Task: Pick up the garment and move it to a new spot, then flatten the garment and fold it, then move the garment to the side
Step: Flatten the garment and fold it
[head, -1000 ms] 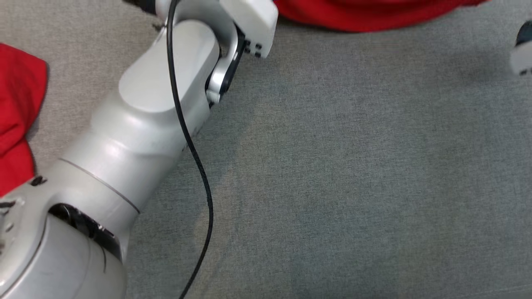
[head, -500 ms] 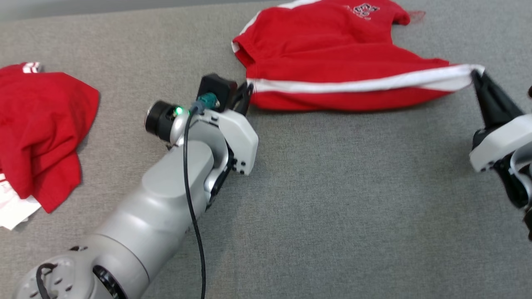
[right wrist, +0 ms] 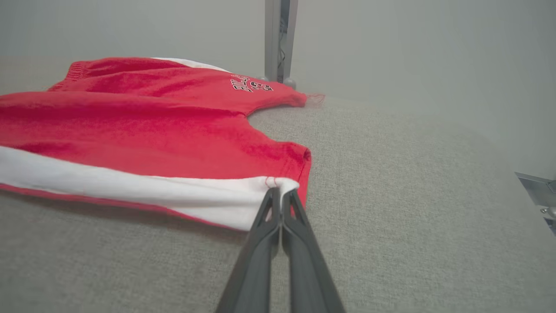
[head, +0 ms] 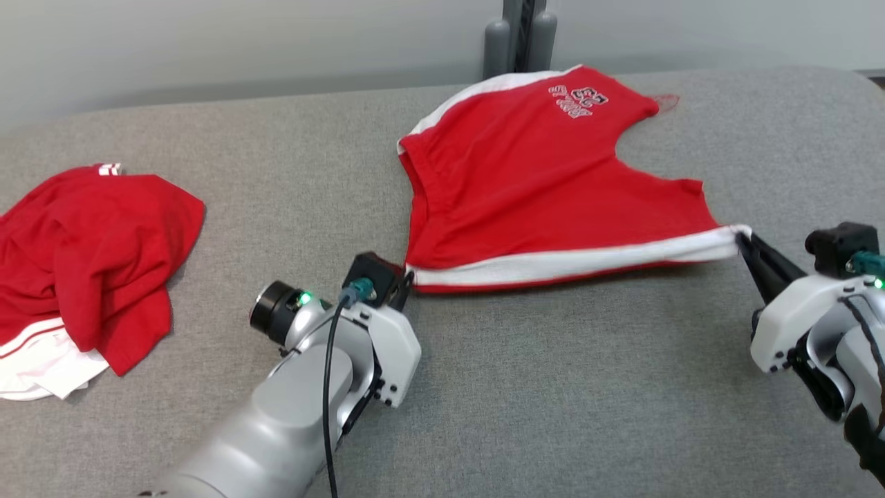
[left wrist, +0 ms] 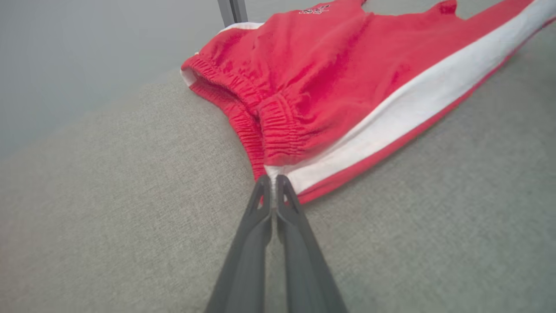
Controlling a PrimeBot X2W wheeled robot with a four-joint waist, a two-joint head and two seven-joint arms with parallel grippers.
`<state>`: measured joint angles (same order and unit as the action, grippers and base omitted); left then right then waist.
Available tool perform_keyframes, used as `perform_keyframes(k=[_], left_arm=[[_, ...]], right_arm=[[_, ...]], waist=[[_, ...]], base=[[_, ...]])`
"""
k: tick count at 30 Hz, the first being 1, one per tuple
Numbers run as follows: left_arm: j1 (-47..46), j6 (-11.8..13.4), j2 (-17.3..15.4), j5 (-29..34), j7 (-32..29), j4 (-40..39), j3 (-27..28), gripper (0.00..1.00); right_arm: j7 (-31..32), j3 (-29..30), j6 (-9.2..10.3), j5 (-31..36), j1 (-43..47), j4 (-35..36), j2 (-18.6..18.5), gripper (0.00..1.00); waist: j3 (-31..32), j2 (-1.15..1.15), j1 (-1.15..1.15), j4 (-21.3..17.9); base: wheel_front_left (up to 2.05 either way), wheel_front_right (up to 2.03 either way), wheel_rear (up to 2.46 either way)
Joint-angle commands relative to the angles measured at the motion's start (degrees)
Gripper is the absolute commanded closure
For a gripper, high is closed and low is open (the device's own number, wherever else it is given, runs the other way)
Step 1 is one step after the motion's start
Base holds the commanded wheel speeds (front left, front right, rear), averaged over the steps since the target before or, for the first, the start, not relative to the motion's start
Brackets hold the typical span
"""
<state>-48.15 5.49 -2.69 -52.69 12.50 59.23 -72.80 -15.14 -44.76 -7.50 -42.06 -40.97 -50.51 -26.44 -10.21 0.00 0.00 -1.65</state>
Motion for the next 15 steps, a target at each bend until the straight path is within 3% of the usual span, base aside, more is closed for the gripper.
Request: perform_keyframes(k=[1, 6, 15], left_arm=[[1.49, -0.44, -0.38, 1.00, -0.18, 0.62, -0.18, 1.00], [4.29, -1.39, -0.43, 2.84, -0.40, 1.73, -0.35, 1.00], [8.51, -4.19, -0.44, 3.02, 0.03, 3.39, -0.41, 1.00]], right_arm=[[0.02, -1.64, 0.02, -1.11, 0.95, -1.39, -0.57, 1.00], [2.16, -8.05, 0.02, -5.90, 1.48, -3.88, -0.75, 1.00], [11.01, -20.45, 0.02, -14.86, 2.19, -1.04, -4.24, 1.00]], waist=[[1.36, 0.00, 0.00, 0.05], [3.51, 0.00, 0.00, -0.20], [7.90, 0.00, 0.00, -1.10]], base=[[0.00, 0.00, 0.00], [0.00, 0.00, 0.00], [0.00, 0.00, 0.00]])
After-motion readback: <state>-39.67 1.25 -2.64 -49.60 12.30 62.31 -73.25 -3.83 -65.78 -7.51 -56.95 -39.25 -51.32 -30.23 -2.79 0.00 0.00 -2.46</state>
